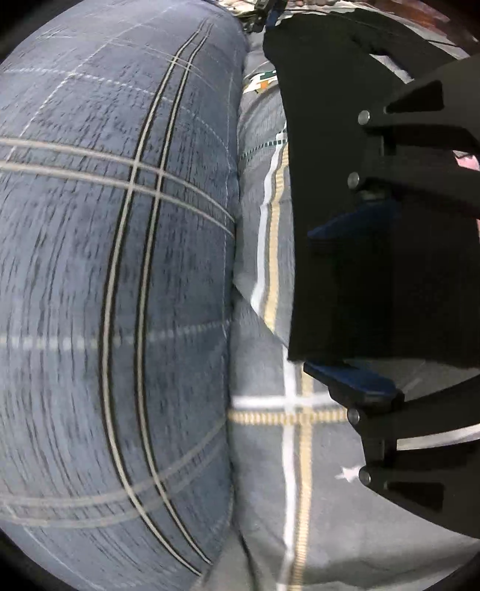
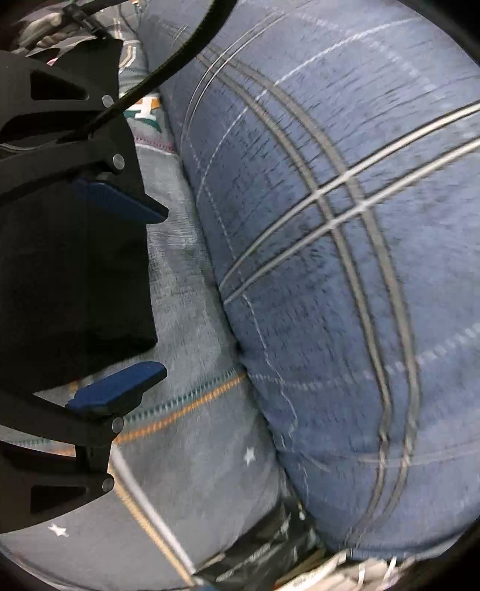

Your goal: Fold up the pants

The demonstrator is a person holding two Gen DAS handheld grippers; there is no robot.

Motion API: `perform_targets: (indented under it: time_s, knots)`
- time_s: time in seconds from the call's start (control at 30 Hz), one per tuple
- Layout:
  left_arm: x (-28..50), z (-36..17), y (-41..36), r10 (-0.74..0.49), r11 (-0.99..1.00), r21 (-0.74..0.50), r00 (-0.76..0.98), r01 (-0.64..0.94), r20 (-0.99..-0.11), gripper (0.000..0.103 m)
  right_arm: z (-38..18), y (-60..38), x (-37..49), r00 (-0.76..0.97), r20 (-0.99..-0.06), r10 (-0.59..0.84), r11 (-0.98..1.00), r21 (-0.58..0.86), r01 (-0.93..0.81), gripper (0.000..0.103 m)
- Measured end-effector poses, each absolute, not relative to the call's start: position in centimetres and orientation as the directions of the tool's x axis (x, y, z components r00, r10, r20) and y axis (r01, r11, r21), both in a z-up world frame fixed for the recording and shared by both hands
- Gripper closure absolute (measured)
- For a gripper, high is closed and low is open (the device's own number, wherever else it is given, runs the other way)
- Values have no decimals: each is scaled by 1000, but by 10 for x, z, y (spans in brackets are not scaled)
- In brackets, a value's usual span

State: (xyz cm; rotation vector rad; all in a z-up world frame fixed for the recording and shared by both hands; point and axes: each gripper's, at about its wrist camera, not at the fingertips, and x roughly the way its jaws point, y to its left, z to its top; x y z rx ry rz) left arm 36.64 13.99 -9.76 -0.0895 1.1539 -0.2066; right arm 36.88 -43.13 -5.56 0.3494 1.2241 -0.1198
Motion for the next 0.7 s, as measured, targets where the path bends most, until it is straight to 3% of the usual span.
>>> perform_targets:
  time_s: [0.03, 0.07, 0.1, 0.17, 0.47, 0.7]
  knots:
    - [366, -98, 135, -199, 978, -158, 383, 136, -902, 43, -60, -427, 371, 331, -938, 106, 943, 200, 265, 21]
    - [366, -96, 130, -186, 979, -135, 387, 155, -903, 70, -63, -423, 372, 325, -940, 106, 948, 194, 251, 23]
    - [364, -94, 126, -202, 974, -141, 390, 179, -898, 88, -64, -419, 371, 320, -942, 98, 954, 180, 239, 28]
    - [359, -86, 121, -234, 965, -164, 388, 206, -891, 93, -66, -411, 369, 300, -951, 76, 965, 145, 218, 81]
    - [339, -37, 130, -245, 968, -186, 499, 167, -831, 93, -13, -395, 335, 426, -901, 78, 963, 179, 201, 84]
    - [270, 28, 144, -267, 963, -188, 615, 191, -742, 93, 39, -376, 279, 531, -836, 138, 958, 250, 144, 84]
